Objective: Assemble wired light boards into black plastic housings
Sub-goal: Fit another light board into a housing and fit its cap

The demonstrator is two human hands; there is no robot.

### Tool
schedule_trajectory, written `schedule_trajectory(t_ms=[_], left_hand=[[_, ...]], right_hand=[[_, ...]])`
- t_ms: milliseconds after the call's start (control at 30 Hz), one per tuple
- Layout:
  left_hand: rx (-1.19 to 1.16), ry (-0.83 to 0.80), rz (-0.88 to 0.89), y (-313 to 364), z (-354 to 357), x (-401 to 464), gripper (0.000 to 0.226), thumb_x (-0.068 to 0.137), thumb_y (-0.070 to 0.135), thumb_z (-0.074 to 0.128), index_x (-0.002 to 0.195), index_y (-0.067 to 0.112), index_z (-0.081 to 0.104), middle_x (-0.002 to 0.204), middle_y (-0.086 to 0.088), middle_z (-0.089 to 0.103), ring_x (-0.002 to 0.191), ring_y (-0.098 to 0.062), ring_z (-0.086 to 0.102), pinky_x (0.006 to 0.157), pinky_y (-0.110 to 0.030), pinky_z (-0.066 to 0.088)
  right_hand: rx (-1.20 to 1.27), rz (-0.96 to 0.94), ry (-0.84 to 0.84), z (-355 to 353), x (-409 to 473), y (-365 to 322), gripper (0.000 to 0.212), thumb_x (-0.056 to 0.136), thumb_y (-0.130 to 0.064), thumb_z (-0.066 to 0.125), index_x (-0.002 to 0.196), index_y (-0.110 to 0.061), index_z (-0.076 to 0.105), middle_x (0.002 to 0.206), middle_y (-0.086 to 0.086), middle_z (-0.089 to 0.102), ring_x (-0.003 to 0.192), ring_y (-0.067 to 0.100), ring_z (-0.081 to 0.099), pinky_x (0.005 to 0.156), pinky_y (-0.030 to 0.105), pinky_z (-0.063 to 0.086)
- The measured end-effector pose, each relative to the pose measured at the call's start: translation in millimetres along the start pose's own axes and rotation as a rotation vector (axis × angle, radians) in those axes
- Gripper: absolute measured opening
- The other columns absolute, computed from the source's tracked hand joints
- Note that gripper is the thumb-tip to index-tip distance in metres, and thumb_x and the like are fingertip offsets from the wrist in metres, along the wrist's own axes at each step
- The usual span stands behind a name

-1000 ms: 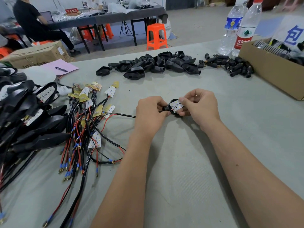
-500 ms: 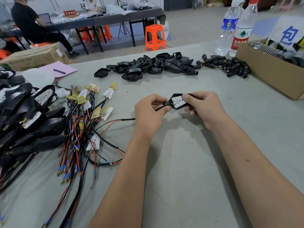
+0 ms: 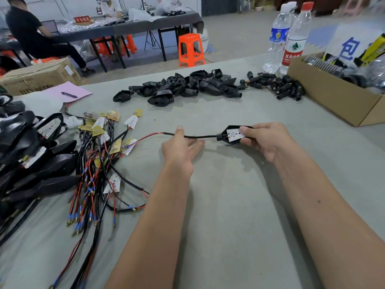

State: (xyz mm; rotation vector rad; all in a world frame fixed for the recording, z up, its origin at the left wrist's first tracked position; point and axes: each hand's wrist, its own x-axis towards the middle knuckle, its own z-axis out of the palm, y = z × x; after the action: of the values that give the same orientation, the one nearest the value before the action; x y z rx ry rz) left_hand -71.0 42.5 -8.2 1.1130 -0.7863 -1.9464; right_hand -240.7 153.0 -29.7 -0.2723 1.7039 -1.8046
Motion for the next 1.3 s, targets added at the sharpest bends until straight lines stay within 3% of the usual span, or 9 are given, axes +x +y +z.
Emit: schedule_trajectory(t_ms=[167,300,467,567,667,800,933,1100,1300], left_hand=[[0.001,0.095,0.174,15.1,14.9,27.8,0.025,0.109,0.011,0.039,0.091,0.007,0.054,0.081,-0.011,0.066,0.054,-0.019,0.061,0.052,-0.024,0.051],[0.466,-0.037,0.106,16.2,39.4,44.6,0.025,0.104,0.006,0.039,0.096,0.007,0.062,0.071,-0.002,0.061,0.031,-0.005,0.032,0.034,-0.015,0.021],[0.995,-0.316,0.311,-7.0,70.9,45.3,0.033,0.099,0.004,0.039,0.112,0.020,0.066,0.072,-0.007,0.069,0.030,-0.001,0.042,0.037,-0.017,0.027],[1.112,-0.364,0.427,-21.4,86.1,48.8,0.035,0.089,-0.005,0.045,0.096,0.015,0.073,0.078,-0.005,0.072,0.053,-0.004,0.056,0.050,-0.021,0.039],[0.955,-0.436,0.350,-33.9,101.8,52.7,0.033,0.086,-0.013,0.040,0.090,-0.001,0.070,0.080,-0.011,0.066,0.062,-0.019,0.053,0.056,-0.026,0.046],[0.779,-0.499,0.269,-46.4,127.8,53.0,0.036,0.088,-0.018,0.035,0.105,-0.008,0.064,0.079,-0.013,0.061,0.060,-0.020,0.051,0.054,-0.025,0.050],[0.760,-0.527,0.246,-55.8,147.6,56.3,0.047,0.084,-0.017,0.035,0.112,0.006,0.064,0.084,-0.007,0.067,0.059,-0.016,0.052,0.051,-0.023,0.046],[0.820,-0.442,0.270,-61.8,165.1,65.8,0.021,0.082,0.003,0.049,0.081,0.017,0.063,0.067,0.007,0.070,0.049,-0.010,0.045,0.042,-0.020,0.031],[0.891,-0.451,0.256,-62.1,163.8,73.8,0.033,0.093,0.034,0.071,0.069,0.015,0.058,0.061,0.006,0.067,0.042,-0.008,0.040,0.042,-0.020,0.030]], right_hand=[[-0.486,0.068,-0.205,-28.6,-12.9,-19.9,0.017,0.090,-0.014,0.079,0.082,-0.001,0.072,0.071,0.018,0.072,0.043,0.015,0.060,0.039,0.020,0.047],[-0.934,0.126,-0.583,-34.0,-30.4,-39.6,0.037,0.091,-0.030,0.078,0.059,-0.015,0.067,0.062,0.014,0.066,0.037,0.013,0.042,0.034,0.017,0.030],[-1.228,0.134,-0.726,-23.2,-34.8,-52.2,0.045,0.084,-0.053,0.079,0.072,-0.012,0.065,0.060,0.007,0.068,0.039,0.015,0.048,0.038,0.017,0.036],[-1.171,0.062,-0.563,-31.9,-19.1,-59.6,0.053,0.081,-0.061,0.076,0.077,-0.009,0.067,0.060,0.005,0.070,0.041,0.015,0.055,0.040,0.018,0.041],[-0.952,-0.130,-0.124,-44.2,19.2,-59.0,0.037,0.094,-0.040,0.074,0.081,-0.005,0.067,0.070,0.012,0.074,0.050,0.019,0.066,0.048,0.027,0.053],[-1.097,-0.357,0.341,-56.5,78.1,-57.4,0.017,0.099,-0.026,0.062,0.105,-0.011,0.068,0.110,0.017,0.072,0.107,0.037,0.066,0.085,0.034,0.049],[-1.285,-0.341,0.410,-62.3,120.5,-55.7,0.036,0.101,-0.024,0.054,0.137,-0.023,0.053,0.140,0.019,0.039,0.132,0.043,0.032,0.094,0.046,0.041],[-1.456,-0.229,0.285,-70.2,150.7,-55.9,0.073,0.095,-0.018,0.056,0.156,-0.047,0.029,0.170,0.010,0.003,0.151,0.040,0.003,0.120,0.054,0.018],[-1.487,-0.438,0.553,-65.6,149.8,-56.7,0.027,0.090,-0.016,0.064,0.112,-0.030,0.074,0.124,0.004,0.062,0.131,0.034,0.037,0.102,0.049,0.030]])
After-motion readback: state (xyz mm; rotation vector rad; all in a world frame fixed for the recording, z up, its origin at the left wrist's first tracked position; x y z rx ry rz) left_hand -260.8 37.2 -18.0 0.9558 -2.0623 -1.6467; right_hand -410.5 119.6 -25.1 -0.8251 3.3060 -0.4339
